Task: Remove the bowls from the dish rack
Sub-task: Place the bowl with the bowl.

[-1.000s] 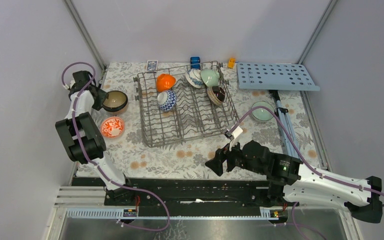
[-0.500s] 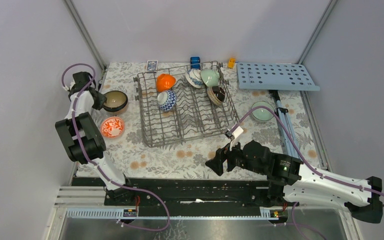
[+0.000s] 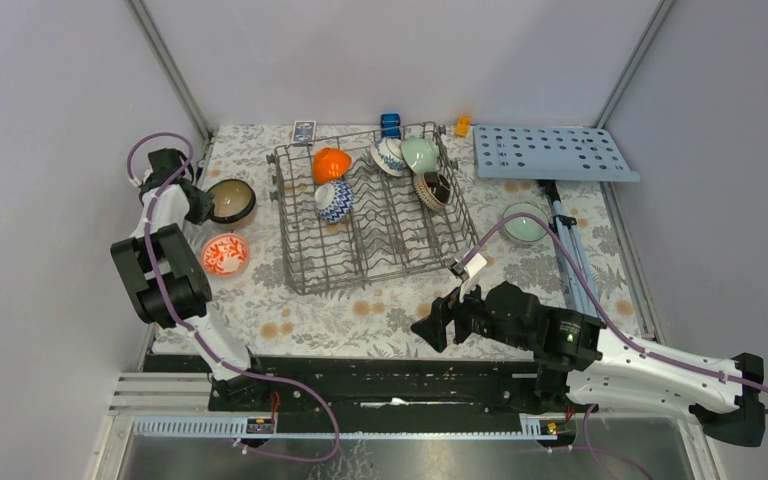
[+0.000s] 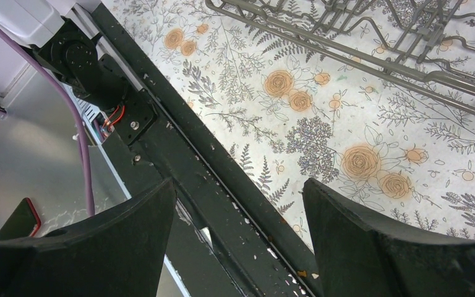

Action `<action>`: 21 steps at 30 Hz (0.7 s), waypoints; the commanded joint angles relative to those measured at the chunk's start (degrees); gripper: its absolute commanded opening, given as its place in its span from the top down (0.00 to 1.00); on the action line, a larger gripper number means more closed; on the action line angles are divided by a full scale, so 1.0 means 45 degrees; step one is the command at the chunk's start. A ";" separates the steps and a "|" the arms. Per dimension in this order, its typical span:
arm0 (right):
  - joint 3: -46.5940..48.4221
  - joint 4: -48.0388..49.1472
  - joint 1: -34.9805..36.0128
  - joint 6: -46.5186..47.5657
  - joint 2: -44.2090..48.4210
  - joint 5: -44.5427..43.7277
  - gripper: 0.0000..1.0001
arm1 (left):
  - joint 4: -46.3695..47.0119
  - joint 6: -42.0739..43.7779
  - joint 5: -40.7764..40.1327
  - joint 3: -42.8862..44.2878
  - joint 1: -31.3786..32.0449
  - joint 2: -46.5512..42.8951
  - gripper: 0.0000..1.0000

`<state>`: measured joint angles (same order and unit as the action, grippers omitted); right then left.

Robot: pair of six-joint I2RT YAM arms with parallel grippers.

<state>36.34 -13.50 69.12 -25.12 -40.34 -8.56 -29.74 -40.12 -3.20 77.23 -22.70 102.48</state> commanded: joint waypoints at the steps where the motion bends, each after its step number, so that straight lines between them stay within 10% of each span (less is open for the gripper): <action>1: -0.0067 0.0314 0.0068 0.0044 0.0078 -0.0313 0.18 | 0.0884 -0.0184 0.0440 0.0000 0.0038 -0.0583 1.00; 21: -0.0043 0.0323 0.0069 0.0052 0.0003 -0.0255 0.18 | 0.1136 -0.0343 0.0555 -0.0110 0.0017 -0.1176 1.00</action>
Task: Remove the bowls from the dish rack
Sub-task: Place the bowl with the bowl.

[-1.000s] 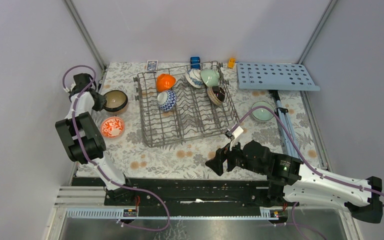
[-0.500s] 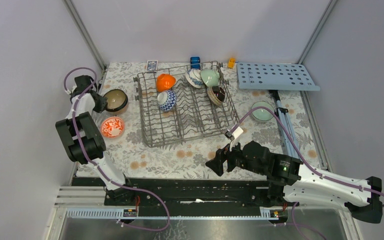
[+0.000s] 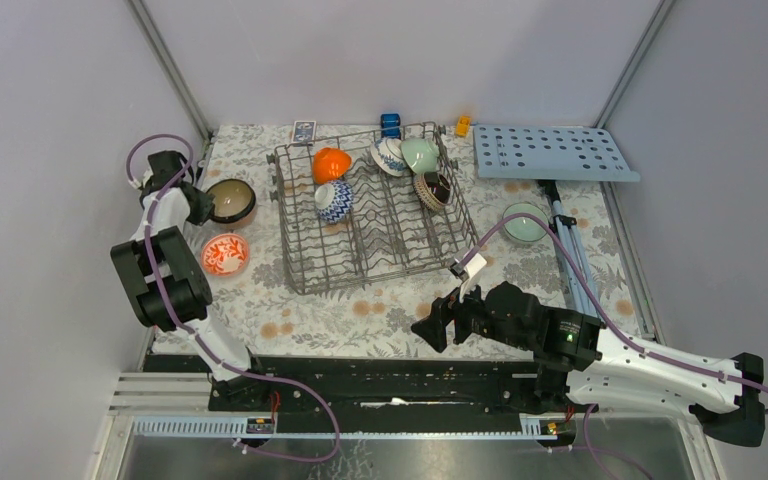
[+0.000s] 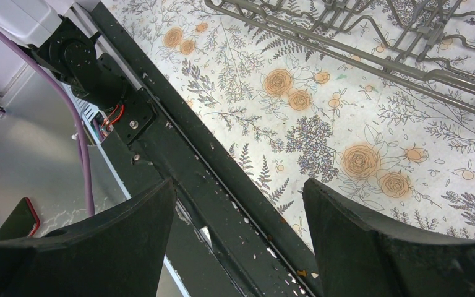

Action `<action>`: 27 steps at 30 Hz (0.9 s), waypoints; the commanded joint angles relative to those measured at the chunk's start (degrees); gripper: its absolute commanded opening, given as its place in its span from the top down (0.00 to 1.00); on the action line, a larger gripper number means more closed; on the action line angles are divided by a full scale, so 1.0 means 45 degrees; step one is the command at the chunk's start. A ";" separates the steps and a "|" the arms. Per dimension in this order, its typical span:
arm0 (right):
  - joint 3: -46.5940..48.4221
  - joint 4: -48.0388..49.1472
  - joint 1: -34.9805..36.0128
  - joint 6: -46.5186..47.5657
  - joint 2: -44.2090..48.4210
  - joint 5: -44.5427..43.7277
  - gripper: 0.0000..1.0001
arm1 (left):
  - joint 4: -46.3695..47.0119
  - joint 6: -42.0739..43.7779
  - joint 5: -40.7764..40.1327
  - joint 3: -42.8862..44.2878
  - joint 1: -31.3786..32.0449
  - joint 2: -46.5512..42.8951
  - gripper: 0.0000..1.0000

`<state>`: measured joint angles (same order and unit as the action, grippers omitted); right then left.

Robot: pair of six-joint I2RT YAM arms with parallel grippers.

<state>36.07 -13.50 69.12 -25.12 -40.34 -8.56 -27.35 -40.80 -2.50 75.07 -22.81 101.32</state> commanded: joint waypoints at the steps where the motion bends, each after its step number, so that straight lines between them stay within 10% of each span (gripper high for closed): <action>1: 0.0019 0.0336 0.0069 0.0055 -0.0010 -0.0233 0.18 | 0.0568 -0.0192 0.0383 0.0435 0.0043 -0.0946 1.00; 27: 0.0031 0.0334 0.0069 0.0109 -0.0118 -0.0283 0.18 | 0.0714 -0.0036 0.0497 -0.0039 0.0049 -0.0626 1.00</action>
<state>36.03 -13.47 69.12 -25.10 -41.04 -8.54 -27.29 -40.75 -2.39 74.83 -22.81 100.75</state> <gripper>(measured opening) 0.822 0.016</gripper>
